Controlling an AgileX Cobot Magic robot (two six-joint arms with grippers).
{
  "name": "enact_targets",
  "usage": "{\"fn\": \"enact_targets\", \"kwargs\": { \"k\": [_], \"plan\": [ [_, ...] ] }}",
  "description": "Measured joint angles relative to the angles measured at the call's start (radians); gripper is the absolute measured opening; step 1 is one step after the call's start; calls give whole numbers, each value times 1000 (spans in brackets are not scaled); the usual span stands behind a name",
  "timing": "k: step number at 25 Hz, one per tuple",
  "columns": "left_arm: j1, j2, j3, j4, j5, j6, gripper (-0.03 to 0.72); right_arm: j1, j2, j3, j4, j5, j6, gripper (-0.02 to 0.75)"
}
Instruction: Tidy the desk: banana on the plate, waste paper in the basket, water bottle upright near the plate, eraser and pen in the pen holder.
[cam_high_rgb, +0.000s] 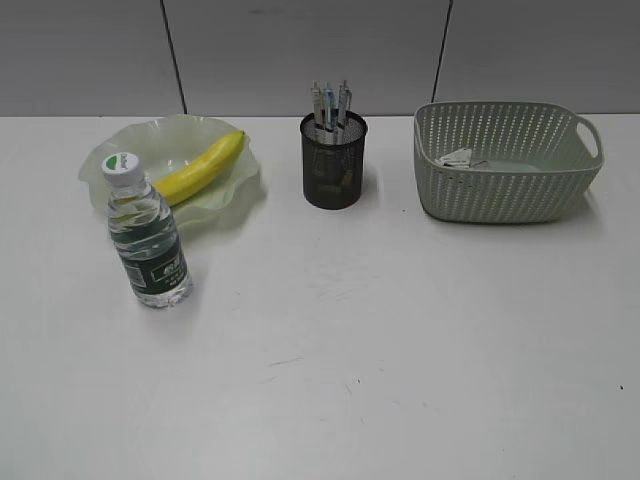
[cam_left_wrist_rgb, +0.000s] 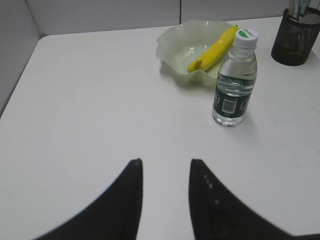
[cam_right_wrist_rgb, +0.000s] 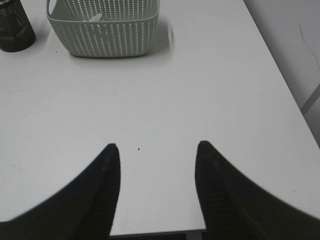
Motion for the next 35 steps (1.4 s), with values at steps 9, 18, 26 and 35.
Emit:
{"fn": "enact_targets", "kwargs": {
  "k": [9, 18, 26, 35],
  "plan": [
    [0, 0, 0, 0, 0, 0, 236, 0, 0, 0, 0, 0, 0, 393],
    [0, 0, 0, 0, 0, 0, 236, 0, 0, 0, 0, 0, 0, 393],
    [0, 0, 0, 0, 0, 0, 236, 0, 0, 0, 0, 0, 0, 393],
    [0, 0, 0, 0, 0, 0, 237, 0, 0, 0, 0, 0, 0, 393]
  ]
}}
